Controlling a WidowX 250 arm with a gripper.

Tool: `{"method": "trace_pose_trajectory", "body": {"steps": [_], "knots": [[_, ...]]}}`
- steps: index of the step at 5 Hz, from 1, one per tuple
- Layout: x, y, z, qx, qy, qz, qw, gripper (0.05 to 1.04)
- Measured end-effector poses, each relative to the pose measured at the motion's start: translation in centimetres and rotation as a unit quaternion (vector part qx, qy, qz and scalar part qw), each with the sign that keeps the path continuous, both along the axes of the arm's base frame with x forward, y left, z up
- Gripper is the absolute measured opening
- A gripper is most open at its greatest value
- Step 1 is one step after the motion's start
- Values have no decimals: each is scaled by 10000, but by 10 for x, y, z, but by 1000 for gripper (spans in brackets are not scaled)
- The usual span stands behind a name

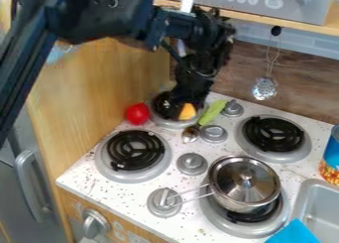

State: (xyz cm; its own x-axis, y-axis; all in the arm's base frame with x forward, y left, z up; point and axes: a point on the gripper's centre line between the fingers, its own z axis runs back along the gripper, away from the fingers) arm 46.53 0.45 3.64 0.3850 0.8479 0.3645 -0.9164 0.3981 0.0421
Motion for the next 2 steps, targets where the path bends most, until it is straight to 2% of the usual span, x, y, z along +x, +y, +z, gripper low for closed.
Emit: {"method": "trace_pose_trajectory", "body": {"steps": [1,2], "knots": [[0,-20,-3,-38,-34,-229,9997,735],[-27,-21,-10,-24,309,-517,9982,735]]}}
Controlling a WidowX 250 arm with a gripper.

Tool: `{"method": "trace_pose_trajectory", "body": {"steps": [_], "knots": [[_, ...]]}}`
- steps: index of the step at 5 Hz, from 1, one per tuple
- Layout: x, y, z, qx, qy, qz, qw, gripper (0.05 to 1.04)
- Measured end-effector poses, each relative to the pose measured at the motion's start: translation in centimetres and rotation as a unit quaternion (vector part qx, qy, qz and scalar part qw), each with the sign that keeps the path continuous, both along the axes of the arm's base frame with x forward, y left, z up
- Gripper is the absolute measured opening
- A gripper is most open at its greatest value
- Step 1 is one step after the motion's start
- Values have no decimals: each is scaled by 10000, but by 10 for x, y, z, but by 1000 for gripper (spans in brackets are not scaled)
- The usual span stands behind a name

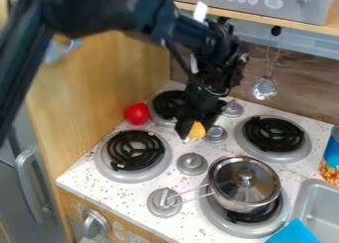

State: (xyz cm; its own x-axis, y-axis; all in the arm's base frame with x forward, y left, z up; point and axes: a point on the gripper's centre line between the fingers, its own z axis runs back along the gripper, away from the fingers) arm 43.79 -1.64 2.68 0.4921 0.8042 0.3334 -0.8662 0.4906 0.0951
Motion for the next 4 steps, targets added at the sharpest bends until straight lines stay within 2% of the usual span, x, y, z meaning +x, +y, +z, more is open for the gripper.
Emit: {"method": "trace_pose_trajectory", "body": {"steps": [1,2,3,4], "knots": [[4,-13,18,12,-208,-91,9997,735],[12,-35,19,76,-257,-291,9992,735],[20,-51,6,138,-103,-429,9989,735],[30,-59,3,175,-92,-460,9987,735]]}}
